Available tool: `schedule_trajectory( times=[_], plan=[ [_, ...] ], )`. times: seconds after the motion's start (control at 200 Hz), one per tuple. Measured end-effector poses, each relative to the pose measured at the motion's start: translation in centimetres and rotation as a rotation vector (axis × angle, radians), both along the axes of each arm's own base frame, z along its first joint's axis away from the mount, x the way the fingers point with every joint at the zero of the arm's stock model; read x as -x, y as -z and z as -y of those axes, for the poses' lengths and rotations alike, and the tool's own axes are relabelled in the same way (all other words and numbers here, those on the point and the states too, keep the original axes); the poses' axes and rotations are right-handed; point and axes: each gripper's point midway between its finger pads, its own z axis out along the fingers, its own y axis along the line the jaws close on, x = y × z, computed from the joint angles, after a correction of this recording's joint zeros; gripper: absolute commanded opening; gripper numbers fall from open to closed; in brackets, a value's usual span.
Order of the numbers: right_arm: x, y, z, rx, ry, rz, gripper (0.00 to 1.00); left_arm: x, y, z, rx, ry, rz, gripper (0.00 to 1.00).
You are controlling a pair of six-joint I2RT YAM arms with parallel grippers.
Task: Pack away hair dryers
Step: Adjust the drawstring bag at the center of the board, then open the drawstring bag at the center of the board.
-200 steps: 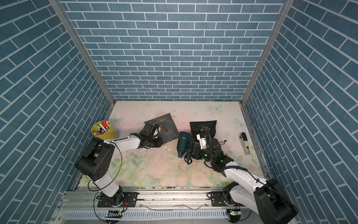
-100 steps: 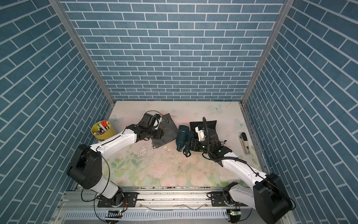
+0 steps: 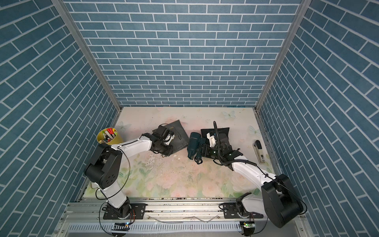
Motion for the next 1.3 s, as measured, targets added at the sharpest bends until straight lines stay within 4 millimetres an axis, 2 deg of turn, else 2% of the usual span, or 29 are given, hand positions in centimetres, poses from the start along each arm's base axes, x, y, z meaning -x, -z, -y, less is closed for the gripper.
schedule_trajectory(
  times=[0.165, 0.395, 0.55, 0.77, 0.875, 1.3],
  plan=[
    [-0.3, 0.6, 0.4, 0.003, 0.008, -0.025, 0.0, 0.1, 0.9, 1.2, 0.057, 0.009, -0.035, 0.38],
    [-0.9, 0.4, 1.2, -0.021, 0.023, -0.037, 0.0, 0.3, 0.9, 3.3, 0.21, -0.031, -0.051, 0.38],
    [-1.1, 0.6, 1.6, -0.034, 0.024, -0.054, 0.0, 0.1, 0.1, 4.0, 0.268, -0.06, -0.045, 0.38],
    [-0.7, 1.7, 1.4, -0.019, 0.005, -0.106, 0.0, -0.2, -2.5, 3.2, 0.22, -0.042, 0.033, 0.38],
    [-0.4, 1.8, 1.3, -0.017, -0.003, -0.114, 0.0, -0.6, -3.0, 2.7, 0.179, -0.022, 0.058, 0.38],
    [0.0, 1.6, 0.7, -0.015, -0.024, -0.115, 0.0, 0.6, -0.6, 2.2, 0.054, 0.073, 0.028, 0.39]
  ],
)
